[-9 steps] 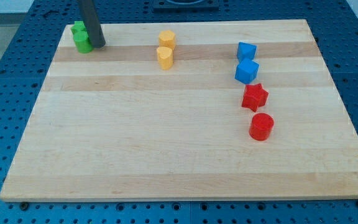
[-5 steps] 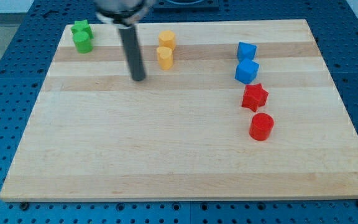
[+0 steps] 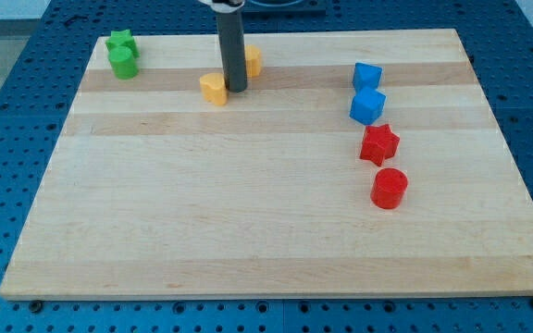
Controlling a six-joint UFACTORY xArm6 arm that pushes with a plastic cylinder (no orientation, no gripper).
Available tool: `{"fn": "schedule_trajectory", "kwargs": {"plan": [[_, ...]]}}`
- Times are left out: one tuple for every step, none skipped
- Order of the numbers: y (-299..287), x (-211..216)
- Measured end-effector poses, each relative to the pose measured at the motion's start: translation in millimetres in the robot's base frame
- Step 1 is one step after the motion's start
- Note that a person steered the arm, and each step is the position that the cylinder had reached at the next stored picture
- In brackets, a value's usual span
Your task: Slide yellow heart to the right side of the green star
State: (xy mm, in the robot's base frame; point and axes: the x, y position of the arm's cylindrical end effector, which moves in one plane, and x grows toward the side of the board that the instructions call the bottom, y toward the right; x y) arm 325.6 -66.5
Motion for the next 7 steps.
{"fn": "schedule_trajectory", "kwargs": {"plan": [[-8.6, 30.3], [-33.5, 31.5], [-45.1, 10.5], [-57.4, -1.8], [-70.4, -13.3], [-81.9, -27.5], [-89.1, -40.0]]}}
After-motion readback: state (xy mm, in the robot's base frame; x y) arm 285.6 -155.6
